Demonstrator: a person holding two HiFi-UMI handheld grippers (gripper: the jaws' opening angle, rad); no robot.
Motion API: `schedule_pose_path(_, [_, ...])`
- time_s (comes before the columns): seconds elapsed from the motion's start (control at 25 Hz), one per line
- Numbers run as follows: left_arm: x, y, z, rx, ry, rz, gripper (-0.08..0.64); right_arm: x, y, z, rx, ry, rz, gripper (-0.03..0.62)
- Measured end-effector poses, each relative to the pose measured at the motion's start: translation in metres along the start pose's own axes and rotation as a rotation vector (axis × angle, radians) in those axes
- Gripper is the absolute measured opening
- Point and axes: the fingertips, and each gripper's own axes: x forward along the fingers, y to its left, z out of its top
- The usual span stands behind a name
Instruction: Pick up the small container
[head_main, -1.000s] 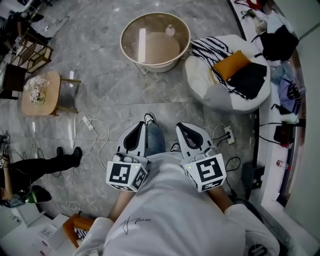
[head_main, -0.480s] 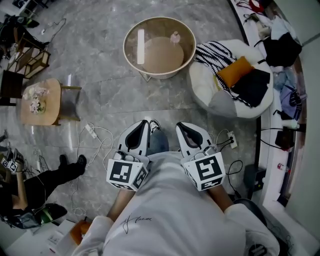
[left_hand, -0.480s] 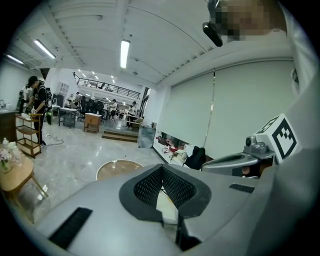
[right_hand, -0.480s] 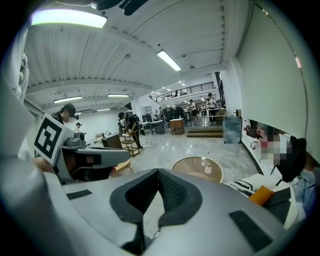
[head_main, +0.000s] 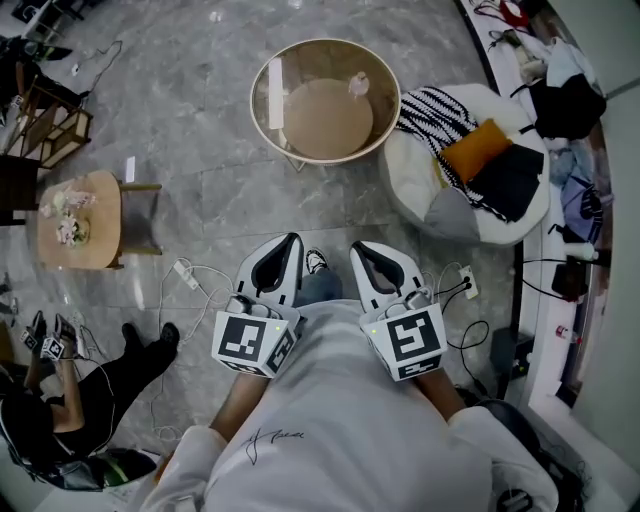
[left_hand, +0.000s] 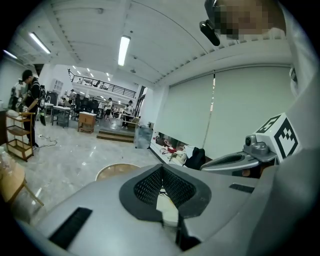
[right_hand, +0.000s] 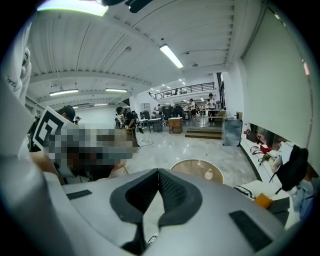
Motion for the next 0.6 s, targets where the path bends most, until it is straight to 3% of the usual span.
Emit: schedule_pose_path(0.6, [0.011,0.051,0.005,-0.029,0.009,-0.050,0.018,0.049,0.010,0.019,-0.020,0.031,-0.039,0.017])
